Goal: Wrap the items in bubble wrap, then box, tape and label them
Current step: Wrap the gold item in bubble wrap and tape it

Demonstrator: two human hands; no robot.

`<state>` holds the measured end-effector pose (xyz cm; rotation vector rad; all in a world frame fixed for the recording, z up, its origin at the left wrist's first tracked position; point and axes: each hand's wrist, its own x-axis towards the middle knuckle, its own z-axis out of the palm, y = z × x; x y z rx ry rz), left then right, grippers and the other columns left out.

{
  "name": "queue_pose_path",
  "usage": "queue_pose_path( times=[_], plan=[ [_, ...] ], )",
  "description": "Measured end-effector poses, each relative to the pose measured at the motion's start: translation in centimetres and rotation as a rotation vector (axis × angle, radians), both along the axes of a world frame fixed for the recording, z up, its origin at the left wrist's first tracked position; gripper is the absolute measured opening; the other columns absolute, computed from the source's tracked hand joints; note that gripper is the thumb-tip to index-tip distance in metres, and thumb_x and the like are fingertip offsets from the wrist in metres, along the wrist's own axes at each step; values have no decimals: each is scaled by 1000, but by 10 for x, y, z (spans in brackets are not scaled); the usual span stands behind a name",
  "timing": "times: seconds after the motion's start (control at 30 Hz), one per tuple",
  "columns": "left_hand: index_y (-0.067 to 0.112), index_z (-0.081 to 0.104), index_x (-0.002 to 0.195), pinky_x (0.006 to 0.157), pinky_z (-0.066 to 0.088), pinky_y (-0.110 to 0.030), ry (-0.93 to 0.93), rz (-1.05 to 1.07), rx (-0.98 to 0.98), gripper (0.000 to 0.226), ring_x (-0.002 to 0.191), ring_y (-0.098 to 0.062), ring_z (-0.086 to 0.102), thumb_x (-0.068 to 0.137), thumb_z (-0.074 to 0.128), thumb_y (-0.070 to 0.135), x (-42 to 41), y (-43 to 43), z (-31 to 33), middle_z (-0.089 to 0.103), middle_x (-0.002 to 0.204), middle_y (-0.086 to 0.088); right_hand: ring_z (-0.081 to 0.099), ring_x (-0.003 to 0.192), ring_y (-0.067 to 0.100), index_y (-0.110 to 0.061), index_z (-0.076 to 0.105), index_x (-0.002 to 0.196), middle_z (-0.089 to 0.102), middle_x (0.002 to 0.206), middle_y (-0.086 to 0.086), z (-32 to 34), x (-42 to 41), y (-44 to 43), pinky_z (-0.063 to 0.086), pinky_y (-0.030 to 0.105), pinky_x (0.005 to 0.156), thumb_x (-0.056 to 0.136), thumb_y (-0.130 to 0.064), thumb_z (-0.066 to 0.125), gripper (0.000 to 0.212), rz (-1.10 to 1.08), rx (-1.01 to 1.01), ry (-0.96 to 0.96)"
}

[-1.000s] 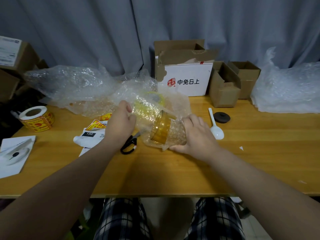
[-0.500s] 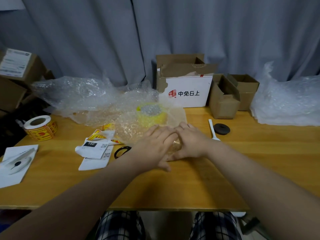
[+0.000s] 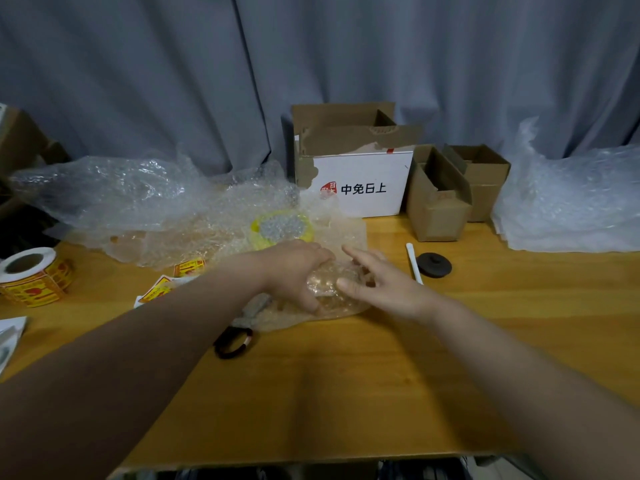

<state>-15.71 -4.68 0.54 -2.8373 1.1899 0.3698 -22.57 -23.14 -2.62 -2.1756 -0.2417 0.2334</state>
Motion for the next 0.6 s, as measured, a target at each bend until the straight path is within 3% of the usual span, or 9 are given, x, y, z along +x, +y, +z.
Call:
queue_pose_path(
  times=[0.07, 0.13, 0.2, 0.3, 0.4, 0.53, 0.6],
  plan=[
    [24, 32, 143, 106, 37, -37, 78, 4, -4, 93, 127, -19, 40, 67, 77, 53, 8, -1, 4, 41, 141, 3, 44, 118, 7, -22, 33, 145, 40, 129, -9, -1, 4, 3, 43, 15, 93, 87, -38, 65, 68, 4, 25, 11],
    [26, 38, 138, 102, 41, -39, 132, -2, -12, 87, 122, -18, 45, 65, 77, 54, 12, -2, 6, 47, 135, 4, 56, 110, 11, -18, 45, 137, 55, 123, -3, -5, 8, 3, 51, 23, 91, 85, -35, 68, 60, 1, 62, 37],
    [26, 32, 141, 107, 36, -38, 139, -7, -12, 90, 128, -17, 37, 67, 75, 55, 15, -1, 6, 41, 140, 4, 60, 105, 10, -16, 50, 132, 60, 119, 0, -9, 14, 1, 53, 26, 90, 84, -35, 69, 55, -11, 96, 57],
    [28, 14, 149, 114, 20, -37, -5, -15, -30, 92, 139, -20, 19, 77, 64, 57, -1, 5, 6, 23, 152, 2, 62, 101, 5, -16, 52, 130, 63, 115, -4, -8, 16, -1, 52, 17, 84, 84, -37, 67, 52, -16, 123, 87],
    [23, 18, 149, 118, 4, -42, -220, -31, -74, 89, 140, -18, 17, 79, 50, 67, -22, 7, -3, 26, 151, 1, 62, 104, 8, -17, 54, 128, 64, 117, -3, -5, 21, -1, 51, 21, 88, 80, -46, 68, 58, -45, 87, 125],
    [16, 29, 141, 112, 22, -41, -404, -80, 6, 98, 129, -24, 36, 68, 58, 75, -29, -12, -16, 41, 139, -3, 54, 118, 12, -21, 53, 133, 57, 129, -5, -6, 24, -2, 43, 33, 103, 78, -53, 70, 66, -72, -10, 147],
    [17, 34, 136, 103, 29, -42, -484, -88, 28, 88, 119, -25, 41, 71, 60, 69, -26, -17, -20, 47, 131, -2, 57, 116, 13, -20, 55, 130, 61, 126, -3, -5, 21, -5, 44, 31, 101, 77, -43, 73, 61, -44, 158, 267]
  ],
)
